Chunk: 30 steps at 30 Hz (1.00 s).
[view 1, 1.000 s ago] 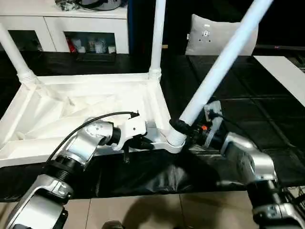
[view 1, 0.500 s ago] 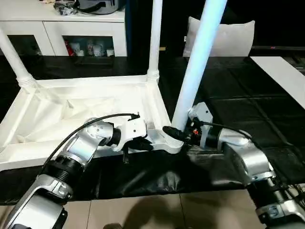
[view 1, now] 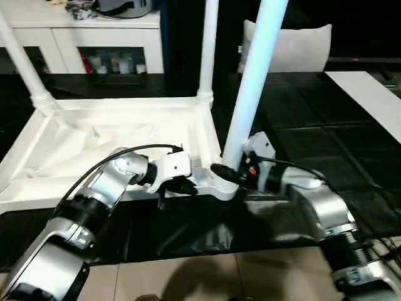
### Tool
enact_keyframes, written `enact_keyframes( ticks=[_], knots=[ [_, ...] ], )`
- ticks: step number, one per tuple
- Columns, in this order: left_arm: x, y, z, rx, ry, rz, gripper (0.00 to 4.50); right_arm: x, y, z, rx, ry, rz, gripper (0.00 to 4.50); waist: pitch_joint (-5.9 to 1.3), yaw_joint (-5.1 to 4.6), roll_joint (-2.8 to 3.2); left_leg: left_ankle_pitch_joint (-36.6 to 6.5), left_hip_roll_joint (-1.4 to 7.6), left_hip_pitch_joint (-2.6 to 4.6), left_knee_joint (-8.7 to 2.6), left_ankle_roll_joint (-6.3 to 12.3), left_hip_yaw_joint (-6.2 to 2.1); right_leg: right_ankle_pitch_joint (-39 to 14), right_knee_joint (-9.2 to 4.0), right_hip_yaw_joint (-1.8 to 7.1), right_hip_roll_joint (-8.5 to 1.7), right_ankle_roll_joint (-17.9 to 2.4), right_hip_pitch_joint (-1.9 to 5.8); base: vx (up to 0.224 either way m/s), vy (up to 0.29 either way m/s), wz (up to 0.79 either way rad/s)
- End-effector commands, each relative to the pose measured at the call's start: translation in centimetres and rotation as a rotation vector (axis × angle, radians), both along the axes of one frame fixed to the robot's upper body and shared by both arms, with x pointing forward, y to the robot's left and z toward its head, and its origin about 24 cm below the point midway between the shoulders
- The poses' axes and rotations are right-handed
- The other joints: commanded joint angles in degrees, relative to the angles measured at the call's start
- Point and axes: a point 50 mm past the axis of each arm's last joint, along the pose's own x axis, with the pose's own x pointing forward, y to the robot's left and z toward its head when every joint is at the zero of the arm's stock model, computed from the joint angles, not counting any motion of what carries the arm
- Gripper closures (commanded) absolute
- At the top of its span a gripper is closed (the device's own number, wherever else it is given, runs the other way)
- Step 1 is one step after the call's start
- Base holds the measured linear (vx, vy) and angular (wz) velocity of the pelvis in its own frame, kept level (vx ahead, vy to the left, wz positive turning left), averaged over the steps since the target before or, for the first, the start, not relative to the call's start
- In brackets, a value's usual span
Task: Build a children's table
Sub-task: Insert table leg to table base
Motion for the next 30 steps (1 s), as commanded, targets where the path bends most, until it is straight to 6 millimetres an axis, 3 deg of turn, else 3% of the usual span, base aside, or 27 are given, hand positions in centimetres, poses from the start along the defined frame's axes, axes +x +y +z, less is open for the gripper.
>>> enact_keyframes(
  ticks=[1, 5, 6, 7, 8, 9, 10, 12, 13, 14, 17, 18, 19, 21, 23, 24, 25, 26, 27, 28, 29, 30],
  knots=[
    [0.1, 0.6, 0.8, -0.037, -0.023, 0.122, 4.5, -0.9, -1.1, -3.8, -0.089, 0.182, -0.118, 2.61, -2.19, -0.59, 1.1, -25.24, 0.57, 0.51, -4.85, -0.06, -0.36, -36.81, -6.1, 1.25, -2.73, -2.04, 2.19, 0.0, 0.0, 0.0],
    [-1.1, 0.0, 0.6, -0.081, 0.004, 0.211, 4.5, -0.2, -0.6, -3.7, -0.086, 0.176, -0.226, 2.61, -1.64, -2.1, 1.32, -28.39, 0.52, 0.46, -5.06, 0.07, -0.7, -38.48, -7.01, 0.28, -2.36, -1.26, 2.05, 0.0, 0.0, 0.0],
    [-1.8, -0.7, 0.5, -0.1, 0.008, 0.257, 4.5, 0.3, -0.4, -3.6, -0.078, 0.174, -0.282, 2.61, -1.74, -2.52, 1.71, -29.39, 0.58, 0.42, -5.15, 0.1, -0.95, -37.72, -7.09, 0.07, -2.44, -1.09, 2.39, 0.0, 0.0, 0.0],
    [-1.9, -0.7, 0.6, -0.102, 0.009, 0.263, 4.5, 0.4, -0.4, -3.6, -0.077, 0.174, -0.288, 2.61, -1.54, -3.19, 1.79, -30.2, 0.84, -0.37, -5.57, -0.05, -1.36, -36.98, -6.73, -0.39, -2.41, -0.95, 3.09, 0.0, 0.0, 0.0],
    [-2.3, -1.0, 0.6, -0.11, 0.012, 0.285, 4.5, 0.6, -0.3, -3.5, -0.073, 0.175, -0.312, 2.61, -1.57, -3.41, 2.15, -31.37, 1.12, -0.1, -5.7, -0.11, -1.4, -36.35, -6.85, -0.52, -2.43, -1.05, 3.2, 0.0, 0.0, 0.0],
    [-2.7, -1.6, 0.6, -0.116, 0.01, 0.308, 4.5, 0.9, -0.1, -3.4, -0.072, 0.172, -0.334, 2.61, -1.3, -4.31, 1.98, -34.12, 1.43, 0.19, -5.93, 0.09, -1.71, -34.91, -7.0, -1.12, -2.36, -1.27, 3.31, 0.0, 0.0, 0.0],
    [-3.1, -2.2, 0.7, -0.119, 0.008, 0.328, 4.5, 1.1, 0.1, -3.4, -0.072, 0.172, -0.343, 2.61, -1.12, -4.86, 1.93, -36.14, 1.65, -0.03, -6.23, 0.09, -2.09, -33.93, -6.75, -1.14, -2.44, -1.32, 3.68, 0.0, 0.0, 0.0],
    [-3.4, -3.5, 0.7, -0.115, -0.011, 0.368, 4.5, 1.4, 0.6, -3.2, -0.076, 0.159, -0.341, 2.61, -0.95, -5.21, 1.94, -36.86, 1.49, 0.36, -6.14, 0.15, -2.19, -34.5, -7.02, -1.13, -2.61, -1.46, 3.35, 0.0, 0.0, 0.0],
    [-3.4, -4.0, 0.7, -0.111, -0.026, 0.392, 4.5, 1.4, 1.0, -3.2, -0.074, 0.162, -0.319, 2.61, -0.87, -5.48, 1.59, -34.71, 0.5, 1.0, -5.08, 0.51, -1.73, -38.17, -8.08, -1.42, -3.01, -0.96, 2.54, 0.0, 0.0, 0.0],
    [-3.3, -4.1, 0.7, -0.112, -0.027, 0.396, 4.5, 1.4, 1.1, -3.2, -0.074, 0.164, -0.316, 2.61, -0.8, -5.46, 1.55, -33.92, 0.23, 1.1, -4.87, 0.74, -1.63, -39.29, -8.52, -1.65, -3.03, -0.51, 2.42, 0.0, 0.0, 0.0],
    [-2.8, -4.1, 0.7, -0.106, -0.051, 0.427, 4.5, 1.3, 1.4, -3.1, -0.075, 0.169, -0.296, 2.61, -0.64, -5.69, 1.8, -34.34, 0.46, 0.46, -5.1, 1.04, -2.0, -39.73, -8.8, -2.7, -2.85, 1.44, 3.15, 0.0, 0.0, 0.0],
    [-2.4, -3.8, 0.9, -0.097, -0.073, 0.43, 4.5, 1.2, 1.6, -3.2, -0.078, 0.174, -0.269, 2.61, -0.72, -5.64, 2.14, -35.12, 0.53, 0.67, -5.13, 1.03, -2.08, -39.44, -8.75, -2.72, -2.81, 1.56, 3.1, 0.0, 0.0, 0.0],
    [-2.4, -3.7, 1.1, -0.096, -0.079, 0.429, 4.5, 1.1, 1.7, -3.3, -0.073, 0.18, -0.26, 2.61, -0.52, -5.75, 2.0, -37.1, 0.49, 1.4, -5.06, 1.19, -2.09, -39.84, -9.06, -3.01, -2.55, 1.76, 2.53, 0.0, 0.0, 0.0],
    [-2.4, -3.4, 1.2, -0.087, -0.086, 0.439, 4.5, 1.2, 1.7, -3.3, -0.066, 0.183, -0.258, 2.61, -0.26, -5.94, 2.26, -38.18, 0.68, 1.06, -5.32, 1.13, -2.32, -40.92, -9.04, -3.59, -2.43, 2.66, 3.05, 0.0, 0.0, 0.0],
    [-2.3, -3.3, 1.1, -0.081, -0.09, 0.449, 4.5, 1.3, 1.7, -3.2, -0.066, 0.178, -0.26, 2.61, 0.15, -5.66, 2.93, -43.58, 2.32, -0.23, -7.37, 0.94, -3.02, -37.22, -6.02, -2.64, -1.98, 1.9, 4.47, 0.0, 0.0, 0.0],
    [-2.3, -3.2, 1.1, -0.077, -0.093, 0.454, 4.5, 1.4, 1.7, -3.2, -0.066, 0.176, -0.261, 2.61, 0.62, -4.98, 3.41, -47.8, 3.62, -1.92, -9.76, 0.63, -3.15, -33.93, -2.2, -2.16, -1.15, 0.96, 5.94, -0.034, -0.069, 0.11],
    [-2.1, -2.8, 1.0, -0.072, -0.096, 0.471, 4.5, 1.6, 1.6, -3.1, -0.061, 0.165, -0.26, 2.61, -0.02, -2.84, 1.83, -48.54, 5.02, -1.37, -11.77, 2.54, -1.09, -15.72, 6.1, 3.89, -0.95, -2.3, 5.48, -0.034, -0.069, 0.11],
    [-2.0, -2.7, 1.0, -0.075, -0.097, 0.479, 4.5, 1.7, 1.7, -3.1, -0.053, 0.162, -0.256, 2.26, 0.46, -2.11, 0.66, -44.91, 2.47, 1.17, -9.14, 1.08, -0.49, -32.22, 0.25, 4.03, -0.75, -0.26, 2.5, 0.019, -0.13, 0.22],
    [-1.9, -2.5, 1.0, -0.077, -0.097, 0.484, 4.5, 1.9, 1.7, -3.0, -0.048, 0.155, -0.255, 1.91, 2.02, -2.51, -1.19, -22.74, -5.03, 9.79, 6.96, 1.05, 2.17, -68.89, -14.45, 0.06, -3.39, 5.56, -9.42, 0.037, -0.091, -0.12],
    [-1.9, -2.4, 1.0, -0.079, -0.096, 0.486, 4.5, 1.9, 1.7, -2.9, -0.044, 0.152, -0.255, 1.91, 0.9, -3.45, -0.3, -16.65, -3.13, 3.15, 4.41, 3.08, -0.4, -68.02, -11.1, 1.35, -8.06, 4.64, 0.04, 0.037, -0.091, -0.12],
    [-1.8, -2.2, 1.0, -0.092, -0.091, 0.491, 4.5, 2.1, 1.6, -2.9, -0.046, 0.147, -0.257, 1.91, 0.05, -2.83, 0.48, -17.49, -1.3, 0.38, 0.75, 3.07, -1.27, -60.06, -8.61, 1.03, -8.22, 4.71, 4.57, 0.084, 0.046, -0.51],
    [-1.7, -2.2, 1.0, -0.101, -0.087, 0.494, 4.5, 2.2, 1.5, -2.8, -0.054, 0.133, -0.251, 1.88, -0.65, -3.08, 0.84, -21.94, 0.48, -0.35, -2.59, 2.93, -2.9, -45.17, -6.17, -0.89, -4.89, 5.19, 4.73, 0.067, 0.044, -0.33]
  ],
)
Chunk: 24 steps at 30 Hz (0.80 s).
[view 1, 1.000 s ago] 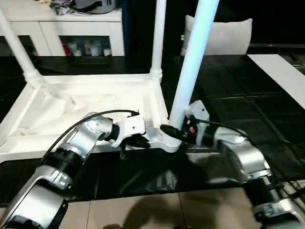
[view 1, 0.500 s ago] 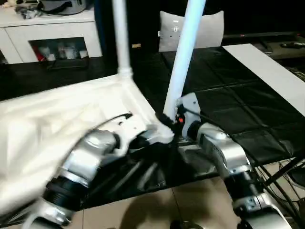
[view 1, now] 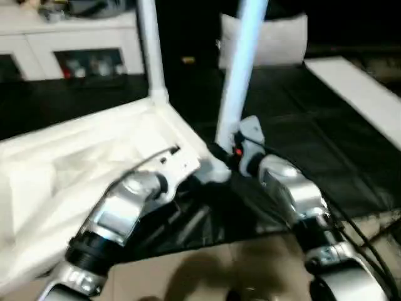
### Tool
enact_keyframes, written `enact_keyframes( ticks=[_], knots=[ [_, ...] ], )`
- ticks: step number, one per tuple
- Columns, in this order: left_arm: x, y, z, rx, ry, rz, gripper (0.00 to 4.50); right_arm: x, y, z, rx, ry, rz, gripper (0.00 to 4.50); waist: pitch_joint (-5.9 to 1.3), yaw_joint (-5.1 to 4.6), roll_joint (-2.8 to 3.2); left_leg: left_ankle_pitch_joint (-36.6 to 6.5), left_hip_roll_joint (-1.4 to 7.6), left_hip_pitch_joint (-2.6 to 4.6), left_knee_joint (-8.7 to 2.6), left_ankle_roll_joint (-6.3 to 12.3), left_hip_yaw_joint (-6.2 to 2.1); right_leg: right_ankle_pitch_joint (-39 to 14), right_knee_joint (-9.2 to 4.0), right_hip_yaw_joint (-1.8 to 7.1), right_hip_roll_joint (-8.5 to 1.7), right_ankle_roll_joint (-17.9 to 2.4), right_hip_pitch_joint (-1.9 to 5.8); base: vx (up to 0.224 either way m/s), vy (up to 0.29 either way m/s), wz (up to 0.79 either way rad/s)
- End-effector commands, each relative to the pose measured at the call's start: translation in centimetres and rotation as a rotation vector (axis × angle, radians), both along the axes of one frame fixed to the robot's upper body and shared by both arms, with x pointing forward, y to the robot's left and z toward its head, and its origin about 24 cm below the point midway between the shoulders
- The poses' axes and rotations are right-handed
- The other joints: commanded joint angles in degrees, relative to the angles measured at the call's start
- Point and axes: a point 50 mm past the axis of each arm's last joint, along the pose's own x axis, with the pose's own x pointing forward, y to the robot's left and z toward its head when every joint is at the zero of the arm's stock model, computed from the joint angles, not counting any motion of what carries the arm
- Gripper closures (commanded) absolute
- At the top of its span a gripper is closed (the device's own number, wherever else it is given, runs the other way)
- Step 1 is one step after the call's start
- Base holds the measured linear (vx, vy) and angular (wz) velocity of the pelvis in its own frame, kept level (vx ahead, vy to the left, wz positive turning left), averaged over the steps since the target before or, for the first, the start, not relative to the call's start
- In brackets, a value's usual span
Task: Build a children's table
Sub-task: Insert table leg to table base
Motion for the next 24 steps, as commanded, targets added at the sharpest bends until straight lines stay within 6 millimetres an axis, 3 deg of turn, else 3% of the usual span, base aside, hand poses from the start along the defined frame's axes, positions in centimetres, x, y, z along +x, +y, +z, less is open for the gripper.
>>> enact_keyframes(
  ticks=[1, 2, 3, 4, 5, 7, 8, 11, 12, 13, 14, 15, 17, 19, 21, 23, 24],
  knots=[
    [0.7, 0.2, 0.7, -0.029, -0.039, 0.031, 4.5, -0.9, -0.9, -3.0, -0.068, 0.118, -0.005, 1.64, -3.74, -0.44, 0.73, -18.99, 2.76, -2.11, -6.17, 1.92, -1.17, -27.05, -5.51, 3.24, -4.5, 1.92, 5.04, 0.067, 0.044, -0.33],
    [0.7, 0.3, 0.8, -0.036, -0.039, 0.034, 4.5, -0.9, -1.0, -3.0, -0.07, 0.113, -0.003, 1.51, -3.74, -0.44, 0.73, -18.99, 2.76, -2.11, -6.17, 1.92, -1.17, -27.05, -5.51, 3.24, -4.5, 1.92, 5.04, 0.0, 0.0, 0.0],
    [1.0, 0.5, 0.9, -0.05, -0.047, 0.034, 4.5, -0.8, -1.2, -2.8, -0.065, 0.103, 0.003, 1.44, -3.09, -0.46, 0.05, -16.63, 1.91, -1.08, -6.49, 2.46, 0.13, -18.62, -6.14, 3.99, -3.83, -4.57, 3.27, 0.0, 0.0, 0.0],
    [1.0, 0.6, 0.9, -0.049, -0.048, 0.033, 4.5, -0.8, -1.3, -2.7, -0.061, 0.096, 0.007, 1.4, -2.73, -0.26, -0.45, -16.58, 0.81, -0.39, -6.21, 2.23, 1.08, -26.44, -7.2, 3.68, -3.38, -4.17, 2.69, 0.0, 0.0, 0.0],
    [1.1, 0.7, 0.9, -0.048, -0.051, 0.03, 4.5, -0.8, -1.3, -2.6, -0.054, 0.084, 0.015, 1.32, -2.55, -0.32, -0.56, -16.87, 0.51, -0.08, -5.99, 2.36, 1.32, -30.27, -7.81, 3.37, -3.45, -3.28, 2.37, 0.0, 0.0, 0.0],
    [1.4, 1.1, 0.9, -0.04, -0.058, 0.016, 4.5, -1.1, -1.9, -2.1, -0.038, 0.048, 0.056, 1.1, -3.04, -0.35, -0.13, -15.09, 1.17, -1.17, -6.27, 2.82, 0.96, -30.2, -7.55, 3.4, -3.86, -2.35, 3.43, 0.0, 0.0, 0.0],
    [1.4, 1.2, 0.9, -0.035, -0.058, 0.008, 4.5, -1.1, -2.2, -2.1, -0.041, 0.042, 0.062, 1.02, -3.37, -0.26, 0.11, -12.99, 1.95, -1.81, -6.71, 3.16, 0.68, -23.42, -6.76, 3.89, -3.83, -3.78, 3.79, 0.0, 0.0, 0.0],
    [1.5, 1.4, 0.8, -0.029, -0.051, -0.01, 4.5, -1.3, -2.8, -2.1, -0.042, 0.035, 0.086, 0.75, -3.37, 0.04, 0.01, -11.01, 1.83, -1.74, -6.78, 3.28, 1.07, -20.29, -6.13, 4.46, -3.76, -6.75, 3.56, 0.0, 0.0, 0.0],
    [1.5, 1.4, 0.8, -0.027, -0.051, -0.013, 4.5, -1.4, -2.9, -2.1, -0.044, 0.03, 0.09, 0.75, -3.46, -0.12, -0.32, -11.76, 1.71, -1.97, -6.89, 3.22, 1.12, -21.7, -5.96, 4.58, -3.65, -7.09, 3.73, 0.0, 0.0, 0.0],
    [1.5, 1.4, 0.8, -0.027, -0.051, -0.013, 4.5, -1.4, -2.9, -2.1, -0.044, 0.03, 0.09, 0.6, -3.62, -0.04, -0.26, -12.13, 1.46, -1.48, -6.68, 3.15, 1.47, -22.91, -6.28, 4.76, -3.6, -7.16, 3.24, 0.0, 0.0, 0.0],
    [1.5, 1.4, 0.7, -0.025, -0.05, -0.019, 4.5, -1.4, -3.2, -2.1, -0.043, 0.034, 0.085, 0.6, -3.62, -0.04, -0.26, -12.13, 1.46, -1.48, -6.68, 3.15, 1.47, -22.91, -6.28, 4.76, -3.6, -7.16, 3.24, 0.0, 0.0, 0.0],
    [1.5, 1.5, 0.7, -0.024, -0.046, -0.034, 4.5, -1.4, -3.8, -1.9, -0.048, 0.021, 0.082, 0.5, -4.02, 0.23, -0.31, -7.23, 1.51, -1.98, -6.59, 3.87, 1.6, -17.95, -5.59, 5.21, -3.59, -8.83, 3.54, 0.0, 0.0, 0.0],
    [1.4, 1.5, 0.7, -0.022, -0.035, -0.06, 4.5, -1.8, -4.5, -1.6, -0.038, 0.009, 0.11, 0.31, -4.17, 0.52, -0.61, -4.25, 1.59, -1.87, -6.44, 4.88, 1.92, -15.72, -5.21, 5.46, -3.41, -9.99, 3.35, 0.0, 0.0, 0.0],
    [1.3, 1.5, 0.6, -0.021, -0.031, -0.073, 4.5, -2.0, -4.8, -1.5, -0.034, 0.003, 0.124, 0.15, -4.39, 0.8, -0.72, -3.07, 1.39, -1.75, -6.21, 5.62, 2.14, -16.19, -5.14, 5.7, -3.37, -10.46, 3.1, 0.054, -0.038, 0.06],
    [1.2, 1.7, 0.5, -0.011, -0.017, -0.115, 4.5, -2.4, -5.5, -1.0, -0.031, -0.031, 0.157, 0.07, -4.7, 1.21, -1.04, 1.85, 0.98, -2.5, -5.75, 7.17, 2.19, -12.51, -4.41, 5.83, -3.16, -11.07, 3.42, 0.025, -0.022, 0.02],
    [1.1, 1.7, 0.4, -0.003, -0.011, -0.135, 4.5, -2.5, -5.8, -0.6, -0.015, -0.041, 0.16, 0.07, -5.11, 1.57, -0.89, 5.49, 0.88, -2.79, -5.42, 8.53, 2.11, -9.37, -3.68, 5.86, -3.12, -11.51, 3.71, 0.0, 0.0, 0.0],
    [1.0, 1.8, 0.4, 0.002, -0.009, -0.144, 4.5, -2.5, -5.9, -0.3, -0.011, -0.052, 0.157, 0.07, -5.14, 1.74, -0.99, 8.06, 0.9, -2.96, -5.12, 9.4, 2.13, -7.43, -3.4, 5.73, -2.83, -12.0, 3.38, 0.0, 0.0, 0.0]
  ],
)
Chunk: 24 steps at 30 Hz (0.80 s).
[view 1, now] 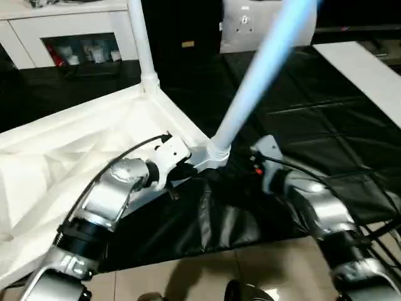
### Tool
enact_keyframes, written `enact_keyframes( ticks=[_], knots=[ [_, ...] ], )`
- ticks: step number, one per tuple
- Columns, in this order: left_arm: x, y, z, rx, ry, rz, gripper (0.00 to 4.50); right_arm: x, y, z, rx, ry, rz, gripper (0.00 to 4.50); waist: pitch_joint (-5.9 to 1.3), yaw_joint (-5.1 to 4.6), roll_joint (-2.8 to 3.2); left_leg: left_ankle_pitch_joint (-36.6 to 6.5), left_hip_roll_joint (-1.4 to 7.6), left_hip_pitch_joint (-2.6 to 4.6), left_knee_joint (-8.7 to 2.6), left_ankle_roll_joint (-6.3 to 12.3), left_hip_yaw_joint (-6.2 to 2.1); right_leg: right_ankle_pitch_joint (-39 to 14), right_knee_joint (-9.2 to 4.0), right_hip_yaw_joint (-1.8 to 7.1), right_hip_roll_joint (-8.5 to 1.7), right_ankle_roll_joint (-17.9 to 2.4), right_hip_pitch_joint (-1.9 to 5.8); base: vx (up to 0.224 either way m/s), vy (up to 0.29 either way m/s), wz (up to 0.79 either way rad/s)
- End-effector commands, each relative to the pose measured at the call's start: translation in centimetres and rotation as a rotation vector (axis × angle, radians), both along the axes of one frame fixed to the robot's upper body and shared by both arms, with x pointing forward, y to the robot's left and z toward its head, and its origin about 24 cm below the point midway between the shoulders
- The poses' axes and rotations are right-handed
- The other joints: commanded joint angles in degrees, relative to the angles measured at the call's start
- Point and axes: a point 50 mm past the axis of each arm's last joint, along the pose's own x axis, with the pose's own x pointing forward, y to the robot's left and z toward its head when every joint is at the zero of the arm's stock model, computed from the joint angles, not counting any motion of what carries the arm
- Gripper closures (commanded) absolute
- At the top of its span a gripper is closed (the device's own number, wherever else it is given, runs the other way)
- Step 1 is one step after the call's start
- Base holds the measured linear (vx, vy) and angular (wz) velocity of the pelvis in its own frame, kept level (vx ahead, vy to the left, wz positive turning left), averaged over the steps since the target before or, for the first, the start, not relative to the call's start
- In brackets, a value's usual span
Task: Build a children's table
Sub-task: Insert table leg to table base
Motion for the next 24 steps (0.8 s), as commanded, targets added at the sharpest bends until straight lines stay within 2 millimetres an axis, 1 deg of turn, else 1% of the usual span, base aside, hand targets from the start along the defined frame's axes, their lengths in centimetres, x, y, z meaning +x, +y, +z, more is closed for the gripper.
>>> enact_keyframes(
  ticks=[1, 2, 3, 4, 5, 6, 7, 8, 9, 10, 11, 12, 13, 14, 15, 16, 19, 22, 23, 24],
  knots=[
    [-0.4, 0.1, -0.9, 0.045, 0.039, -0.036, 4.5, 0.0, -0.1, 0.9, 0.024, -0.042, 0.011, 0.07, -5.06, 0.27, -0.63, 6.4, 0.82, -1.81, -2.67, 9.84, 0.89, -13.02, -2.78, 3.78, -3.37, -9.75, 5.31, 0.0, 0.0, 0.0],
    [-0.7, 0.0, -0.9, 0.04, 0.05, -0.052, 4.5, -0.2, 0.0, 1.2, 0.036, -0.042, 0.014, 0.07, -4.9, 0.33, -0.59, 5.64, 0.84, -1.81, -2.71, 9.69, 0.94, -14.47, -2.94, 3.73, -3.4, -9.46, 5.24, 0.0, 0.0, 0.0],
    [-1.0, -0.1, -0.9, 0.036, 0.058, -0.064, 4.5, -0.4, 0.0, 1.3, 0.044, -0.042, 0.016, 0.07, -4.8, 0.47, -0.59, 4.26, 0.91, -1.75, -2.78, 9.14, 0.98, -17.35, -3.24, 3.61, -3.36, -8.48, 5.24, 0.0, 0.0, 0.0],
    [-1.4, -0.3, -0.9, 0.038, 0.066, -0.081, 4.5, -0.8, 0.2, 1.6, 0.074, -0.039, 0.018, 0.07, -4.66, 0.39, -1.06, 3.2, 1.0, -1.75, -2.97, 8.47, 1.04, -19.57, -3.56, 3.59, -3.29, -7.38, 5.22, 0.0, 0.0, 0.0],
    [-1.4, -0.3, -0.9, 0.038, 0.066, -0.082, 4.5, -0.8, 0.2, 1.6, 0.076, -0.039, 0.019, 0.07, -4.61, 0.56, -0.87, 2.54, 1.09, -1.65, -3.08, 8.08, 0.98, -20.41, -3.53, 3.63, -3.39, -6.95, 5.27, 0.0, 0.0, 0.0],
    [-2.3, -0.7, -1.0, 0.031, 0.087, -0.104, 4.5, -1.6, 0.7, 1.9, 0.153, -0.027, -0.006, 0.07, -4.64, 0.53, -0.69, 1.99, 1.38, -1.57, -3.22, 7.18, 0.95, -21.26, -3.59, 3.7, -3.4, -6.15, 5.13, 0.0, 0.0, 0.0],
    [-2.7, -0.8, -1.1, 0.027, 0.098, -0.114, 4.5, -2.0, 1.0, 2.0, 0.198, -0.016, -0.025, 0.07, -4.64, 0.53, -0.69, 1.99, 1.38, -1.57, -3.22, 7.18, 0.95, -21.26, -3.59, 3.7, -3.4, -6.15, 5.13, 0.0, 0.0, 0.0],
    [-2.7, -0.8, -1.1, 0.027, 0.098, -0.114, 4.5, -2.0, 1.0, 2.0, 0.198, -0.016, -0.025, 0.07, -4.62, 0.43, -0.5, 1.51, 1.56, -1.47, -3.33, 6.8, 0.84, -21.43, -3.65, 3.64, -3.31, -6.13, 4.97, 0.0, 0.0, 0.0],
    [-3.7, -1.3, -1.4, 0.012, 0.131, -0.118, 4.5, -3.0, 1.6, 1.9, 0.297, 0.032, -0.063, 0.07, -4.56, 0.26, -0.23, 0.86, 1.46, -1.45, -3.38, 6.4, 0.9, -21.37, -3.78, 3.69, -3.24, -6.21, 4.98, 0.0, 0.0, 0.0],
    [-4.3, -1.6, -1.6, 0.002, 0.149, -0.114, 4.5, -3.4, 1.9, 1.7, 0.355, 0.07, -0.111, 0.07, -4.5, 0.38, -0.07, 0.43, 1.62, -1.47, -3.47, 5.95, 0.8, -21.52, -3.8, 3.62, -3.29, -6.3, 4.85, 0.0, 0.0, 0.0],
    [-4.5, -1.7, -1.6, -0.002, 0.151, -0.112, 4.5, -3.5, 1.9, 1.6, 0.367, 0.083, -0.131, 0.07, -4.54, 0.32, -0.16, 0.06, 1.67, -1.41, -3.56, 5.7, 0.81, -21.76, -3.98, 3.59, -3.26, -6.06, 4.93, 0.0, 0.0, 0.0],
    [-4.9, -2.1, -1.8, -0.02, 0.167, -0.104, 4.5, -3.6, 2.1, 1.1, 0.372, 0.115, -0.173, 0.07, -4.59, 0.32, -0.07, -0.48, 1.55, -1.38, -3.59, 5.14, 0.76, -22.27, -3.98, 3.53, -3.23, -5.95, 4.85, 0.0, 0.0, 0.0],
    [-4.9, -2.1, -1.8, -0.02, 0.167, -0.104, 4.5, -3.6, 2.1, 1.1, 0.371, 0.116, -0.174, 0.07, -4.57, 0.24, -0.1, -0.69, 1.43, -1.45, -3.6, 4.83, 0.81, -22.65, -4.08, 3.49, -3.16, -5.73, 4.9, 0.0, 0.0, 0.0],
    [-5.0, -2.2, -1.8, -0.024, 0.174, -0.103, 4.5, -3.7, 2.2, 1.0, 0.366, 0.124, -0.182, 0.07, -4.5, 0.36, -0.02, -1.5, 1.27, -1.24, -3.61, 4.46, 0.84, -23.78, -4.4, 3.44, -3.06, -5.05, 4.76, 0.0, 0.0, 0.0],
    [-5.1, -2.4, -1.9, -0.025, 0.183, -0.1, 4.5, -3.8, 2.4, 0.7, 0.368, 0.149, -0.203, 0.07, -4.52, 0.46, 0.11, -1.71, 1.24, -1.16, -3.63, 3.98, 0.82, -23.91, -4.43, 3.56, -3.12, -4.72, 4.79, 0.0, 0.0, 0.0],
    [-5.1, -2.5, -2.0, -0.023, 0.19, -0.092, 4.5, -3.8, 2.6, 0.4, 0.355, 0.168, -0.224, 0.07, -4.55, 0.45, 0.25, -2.07, 1.07, -1.33, -3.61, 3.85, 0.78, -24.1, -4.49, 3.47, -3.06, -4.27, 4.91, 0.0, 0.0, 0.0],
    [-5.1, -2.8, -2.3, -0.008, 0.2, -0.056, 4.5, -3.9, 3.1, 0.2, 0.316, 0.201, -0.253, 0.07, -4.79, 0.36, 0.13, -1.98, 0.87, -1.54, -3.56, 3.31, 0.71, -24.14, -4.52, 3.34, -3.01, -3.2, 5.22, 0.0, 0.0, 0.0],
    [-4.9, -2.8, -2.3, -0.002, 0.202, -0.012, 4.5, -3.7, 3.0, 0.3, 0.305, 0.217, -0.294, 0.07, -4.96, 0.27, 0.06, -2.4, 0.61, -1.52, -3.51, 3.15, 0.8, -25.64, -4.92, 3.21, -2.97, -1.89, 5.19, 0.0, 0.0, 0.0],
    [-4.8, -2.8, -2.3, -0.003, 0.195, 0.008, 4.5, -3.6, 3.0, 0.4, 0.3, 0.218, -0.299, 0.07, -5.16, 0.28, -0.05, -2.71, 0.56, -1.5, -3.49, 3.22, 0.83, -26.37, -5.07, 3.08, -2.92, -1.24, 5.21, 0.0, 0.0, 0.0],
    [-4.6, -2.7, -2.3, -0.001, 0.181, 0.035, 4.5, -3.6, 2.9, 0.5, 0.291, 0.218, -0.296, 0.07, -5.33, 0.27, 0.07, -2.74, 0.6, -1.53, -3.45, 3.2, 0.77, -26.38, -5.1, 2.98, -2.94, -0.84, 5.24, 0.0, 0.0, 0.0]
  ],
)
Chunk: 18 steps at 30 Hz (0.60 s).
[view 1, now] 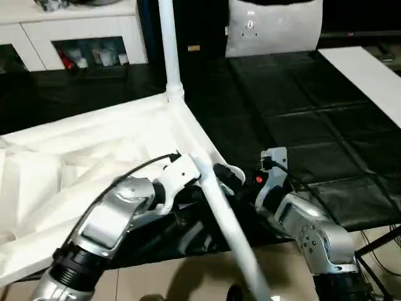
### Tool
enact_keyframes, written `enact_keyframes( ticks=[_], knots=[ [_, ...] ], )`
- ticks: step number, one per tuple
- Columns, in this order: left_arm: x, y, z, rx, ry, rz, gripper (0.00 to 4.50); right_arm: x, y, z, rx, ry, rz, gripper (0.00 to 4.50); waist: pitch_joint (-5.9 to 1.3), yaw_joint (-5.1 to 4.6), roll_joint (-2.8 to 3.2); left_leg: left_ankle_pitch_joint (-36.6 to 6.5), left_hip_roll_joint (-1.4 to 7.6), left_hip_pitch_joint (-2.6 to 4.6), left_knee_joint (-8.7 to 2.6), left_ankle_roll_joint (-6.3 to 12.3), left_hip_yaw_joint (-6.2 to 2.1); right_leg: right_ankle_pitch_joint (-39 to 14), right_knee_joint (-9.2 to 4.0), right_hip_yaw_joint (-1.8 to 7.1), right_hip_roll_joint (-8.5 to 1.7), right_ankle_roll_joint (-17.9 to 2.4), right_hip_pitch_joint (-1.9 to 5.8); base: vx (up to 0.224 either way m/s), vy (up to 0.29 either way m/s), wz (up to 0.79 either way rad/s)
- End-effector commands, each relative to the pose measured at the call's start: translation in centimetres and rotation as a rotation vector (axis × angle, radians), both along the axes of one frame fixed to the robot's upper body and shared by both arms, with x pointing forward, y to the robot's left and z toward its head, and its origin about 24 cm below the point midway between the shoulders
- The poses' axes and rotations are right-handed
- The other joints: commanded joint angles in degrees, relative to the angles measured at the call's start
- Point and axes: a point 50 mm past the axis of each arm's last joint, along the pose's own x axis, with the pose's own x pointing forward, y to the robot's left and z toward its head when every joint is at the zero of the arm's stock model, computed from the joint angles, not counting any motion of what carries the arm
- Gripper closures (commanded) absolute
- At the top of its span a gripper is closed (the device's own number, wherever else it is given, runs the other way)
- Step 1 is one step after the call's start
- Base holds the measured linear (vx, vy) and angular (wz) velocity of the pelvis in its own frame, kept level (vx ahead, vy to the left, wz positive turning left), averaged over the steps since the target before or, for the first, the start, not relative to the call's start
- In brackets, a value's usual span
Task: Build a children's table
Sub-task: Insert table leg to table base
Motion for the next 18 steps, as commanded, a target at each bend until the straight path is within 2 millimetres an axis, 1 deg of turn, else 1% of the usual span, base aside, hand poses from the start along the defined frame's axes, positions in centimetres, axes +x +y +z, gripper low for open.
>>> enact_keyframes(
  ticks=[1, 5, 6, 7, 10, 11, 13, 14, 18],
  knots=[
    [-0.23, 0.14, -1.24, 0.043, 0.035, 0.047, 4.5, 0.16, 0.21, 0.68, -0.014, -0.016, 0.012, 0.07, -3.97, -0.11, -0.1, -2.81, 0.8, -1.44, -3.85, 3.56, 0.81, -25.66, -4.83, 2.84, -2.82, -0.79, 4.99, 0.0, 0.0, 0.0],
    [-0.32, 0.31, -1.32, 0.05, 0.038, 0.055, 4.5, 0.06, 0.16, 0.5, -0.021, -0.004, 0.01, 0.07, -4.22, -0.32, -0.21, -2.94, 0.74, -1.56, -3.77, 3.8, 0.8, -24.94, -4.82, 2.78, -2.84, -0.84, 5.0, 0.0, 0.0, 0.0],
    [-0.34, 0.36, -1.35, 0.053, 0.038, 0.057, 4.5, 0.02, 0.19, 0.45, -0.022, -0.001, 0.014, 0.07, -4.39, -0.32, -0.37, -2.64, 0.68, -1.58, -3.7, 3.93, 0.83, -24.73, -4.72, 2.79, -2.88, -0.93, 5.07, 0.0, 0.0, 0.0],
    [-0.36, 0.39, -1.37, 0.057, 0.039, 0.059, 4.5, -0.02, 0.21, 0.43, -0.023, 0.003, 0.016, 0.07, -4.3, -0.32, -0.31, -2.69, 0.7, -1.58, -3.74, 3.96, 0.85, -24.88, -4.76, 2.79, -2.86, -0.97, 4.99, 0.0, 0.0, 0.0],
    [-0.32, 0.39, -1.35, 0.059, 0.038, 0.072, 4.5, -0.07, 0.37, 0.57, -0.027, -0.007, 0.023, 0.07, -4.43, -0.33, -0.28, -2.41, 0.73, -1.6, -3.68, 4.05, 0.84, -24.53, -4.7, 2.76, -2.89, -1.02, 5.01, 0.0, 0.0, 0.0],
    [-0.31, 0.38, -1.34, 0.058, 0.038, 0.073, 4.5, -0.07, 0.39, 0.58, -0.027, -0.009, 0.023, 0.07, -4.45, -0.36, -0.39, -2.47, 0.74, -1.62, -3.66, 4.05, 0.85, -24.51, -4.68, 2.75, -2.86, -1.01, 5.02, 0.0, 0.0, 0.0],
    [-0.27, 0.38, -1.33, 0.059, 0.036, 0.077, 4.5, -0.15, 0.54, 0.71, -0.016, -0.015, 0.027, 0.07, -4.48, -0.33, -0.32, -2.37, 0.69, -1.62, -3.64, 4.05, 0.88, -24.47, -4.67, 2.76, -2.86, -0.97, 5.03, 0.0, 0.0, 0.0],
    [-0.25, 0.39, -1.33, 0.059, 0.036, 0.081, 4.5, -0.17, 0.59, 0.8, -0.013, -0.021, 0.03, 0.07, -4.48, -0.34, -0.38, -2.23, 0.68, -1.66, -3.62, 4.12, 0.88, -24.31, -4.65, 2.74, -2.82, -0.95, 5.04, 0.0, 0.0, 0.0],
    [-0.24, 0.42, -1.36, 0.061, 0.037, 0.085, 4.5, -0.06, 0.64, 1.24, -0.001, -0.041, 0.027, 0.07, -4.45, -0.42, -0.37, -2.88, 0.66, -1.61, -3.59, 3.98, 0.89, -25.16, -4.81, 2.64, -2.79, -0.45, 5.0, 0.0, 0.0, 0.0]
  ],
)
